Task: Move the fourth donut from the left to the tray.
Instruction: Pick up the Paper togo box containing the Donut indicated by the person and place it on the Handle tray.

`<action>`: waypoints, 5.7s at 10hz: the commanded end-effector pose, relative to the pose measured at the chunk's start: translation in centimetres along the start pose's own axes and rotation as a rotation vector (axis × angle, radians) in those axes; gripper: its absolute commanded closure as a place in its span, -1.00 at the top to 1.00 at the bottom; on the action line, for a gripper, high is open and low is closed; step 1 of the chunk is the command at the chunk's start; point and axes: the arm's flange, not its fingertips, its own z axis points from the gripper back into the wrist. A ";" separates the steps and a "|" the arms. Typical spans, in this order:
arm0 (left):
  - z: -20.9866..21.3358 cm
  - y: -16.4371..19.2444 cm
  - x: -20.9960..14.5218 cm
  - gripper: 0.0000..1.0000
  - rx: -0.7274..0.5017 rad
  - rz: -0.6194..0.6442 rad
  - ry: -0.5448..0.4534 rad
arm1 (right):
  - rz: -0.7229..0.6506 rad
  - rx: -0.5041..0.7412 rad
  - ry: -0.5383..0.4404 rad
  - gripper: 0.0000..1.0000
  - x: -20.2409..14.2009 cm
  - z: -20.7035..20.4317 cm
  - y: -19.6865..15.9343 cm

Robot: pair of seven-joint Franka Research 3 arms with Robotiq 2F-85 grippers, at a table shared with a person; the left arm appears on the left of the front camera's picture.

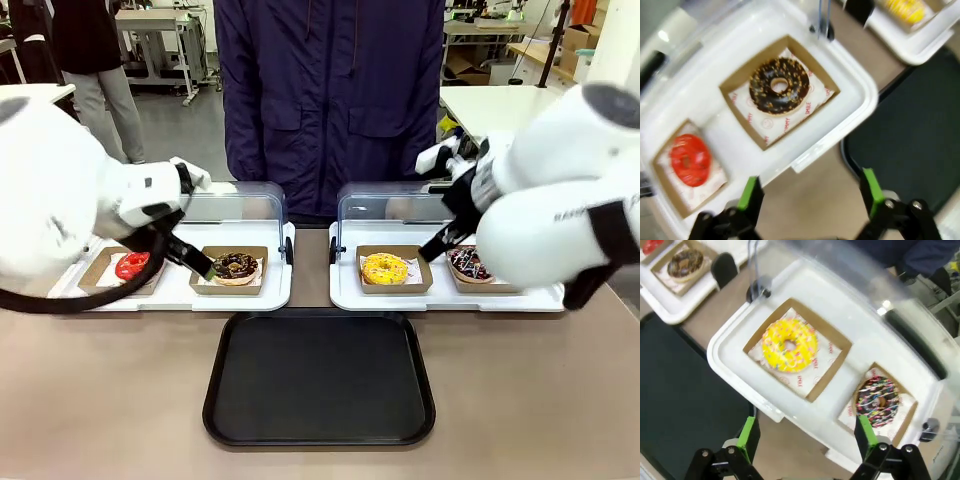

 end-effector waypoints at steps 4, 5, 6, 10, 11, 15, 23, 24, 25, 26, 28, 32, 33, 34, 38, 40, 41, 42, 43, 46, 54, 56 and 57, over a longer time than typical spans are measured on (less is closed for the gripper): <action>11.7 13.2 1.1 1.00 -0.373 -0.114 0.001 | -0.019 0.246 -0.150 1.00 -3.8 11.3 -13.8; 13.6 16.4 0.0 1.00 -0.432 -0.131 -0.038 | 0.010 0.310 -0.217 1.00 -6.0 13.1 -16.7; 15.0 19.6 -1.2 1.00 -0.473 -0.116 -0.109 | 0.040 0.353 -0.273 1.00 -8.4 14.7 -19.7; 18.8 27.2 -8.0 1.00 -0.521 -0.175 -0.293 | 0.060 0.452 -0.479 1.00 -16.6 16.2 -27.7; 19.1 29.0 -9.9 1.00 -0.499 -0.191 -0.357 | 0.069 0.454 -0.524 1.00 -18.1 16.2 -28.9; 20.0 31.5 -14.1 1.00 -0.433 -0.201 -0.459 | 0.037 0.464 -0.604 1.00 -21.2 15.9 -29.6; 20.3 32.0 -15.3 1.00 -0.405 -0.213 -0.491 | 0.010 0.480 -0.603 1.00 -21.9 15.7 -29.0; 20.3 32.0 -15.3 1.00 -0.405 -0.213 -0.491 | 0.010 0.480 -0.603 1.00 -21.9 15.7 -29.0; 20.3 32.0 -15.3 1.00 -0.405 -0.213 -0.491 | 0.010 0.480 -0.603 1.00 -21.9 15.7 -29.0; 20.3 32.0 -15.3 1.00 -0.405 -0.213 -0.491 | 0.010 0.480 -0.603 1.00 -21.9 15.7 -29.0; 20.3 32.0 -15.3 1.00 -0.405 -0.213 -0.491 | 0.010 0.480 -0.603 1.00 -21.9 15.7 -29.0; 20.3 32.0 -15.3 1.00 -0.405 -0.213 -0.491 | 0.010 0.480 -0.603 1.00 -21.9 15.7 -29.0; 20.3 32.0 -15.3 1.00 -0.405 -0.213 -0.491 | 0.010 0.480 -0.603 1.00 -21.9 15.7 -29.0; 20.3 32.0 -15.3 1.00 -0.405 -0.213 -0.491 | 0.010 0.480 -0.603 1.00 -21.9 15.7 -29.0; 20.3 32.0 -15.3 1.00 -0.405 -0.213 -0.491 | 0.010 0.480 -0.603 1.00 -21.9 15.7 -29.0; 20.3 32.0 -15.3 1.00 -0.405 -0.213 -0.491 | 0.010 0.480 -0.603 1.00 -21.9 15.7 -29.0; 20.3 32.0 -15.3 1.00 -0.405 -0.213 -0.491 | 0.010 0.480 -0.603 1.00 -21.9 15.7 -29.0; 20.3 32.0 -15.3 1.00 -0.405 -0.213 -0.491 | 0.010 0.480 -0.603 1.00 -21.9 15.7 -29.0; 20.3 32.0 -15.3 1.00 -0.405 -0.213 -0.491 | 0.010 0.480 -0.603 1.00 -21.9 15.7 -29.0; 20.3 32.0 -15.3 1.00 -0.405 -0.213 -0.491 | 0.010 0.480 -0.603 1.00 -21.9 15.7 -29.0; 20.3 32.0 -15.3 1.00 -0.405 -0.213 -0.491 | 0.010 0.480 -0.603 1.00 -21.9 15.7 -29.0; 20.3 32.0 -15.3 1.00 -0.405 -0.213 -0.491 | 0.010 0.480 -0.603 1.00 -21.9 15.7 -29.0; 20.3 32.0 -15.3 1.00 -0.405 -0.213 -0.491 | 0.010 0.480 -0.603 1.00 -21.9 15.7 -29.0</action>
